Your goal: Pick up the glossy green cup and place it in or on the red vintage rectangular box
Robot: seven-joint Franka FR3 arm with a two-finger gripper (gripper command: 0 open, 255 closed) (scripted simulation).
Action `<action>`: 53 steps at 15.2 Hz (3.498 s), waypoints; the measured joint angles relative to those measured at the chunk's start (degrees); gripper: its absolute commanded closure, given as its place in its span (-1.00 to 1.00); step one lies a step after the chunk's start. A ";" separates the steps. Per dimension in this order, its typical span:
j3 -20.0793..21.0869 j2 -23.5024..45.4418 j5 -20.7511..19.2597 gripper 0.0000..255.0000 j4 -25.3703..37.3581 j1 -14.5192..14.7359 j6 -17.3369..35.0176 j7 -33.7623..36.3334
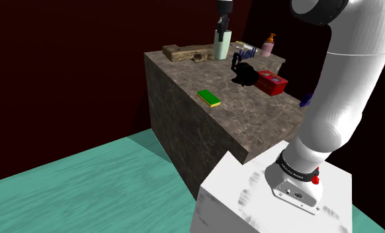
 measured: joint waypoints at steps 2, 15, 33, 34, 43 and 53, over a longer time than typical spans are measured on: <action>-0.79 -1.74 -0.39 1.00 -2.27 -1.08 0.64 -1.94; -7.33 -10.81 -3.17 1.00 -11.43 -8.93 1.96 -16.38; -14.70 -10.02 -2.68 1.00 -13.10 -18.01 5.33 -32.81; -14.69 -9.96 -2.66 1.00 -13.67 -18.01 5.95 -32.78; -14.66 -10.06 -2.76 1.00 -20.89 -17.97 13.06 -32.47; -14.60 -9.24 -2.37 1.00 -24.99 -18.01 17.90 -32.37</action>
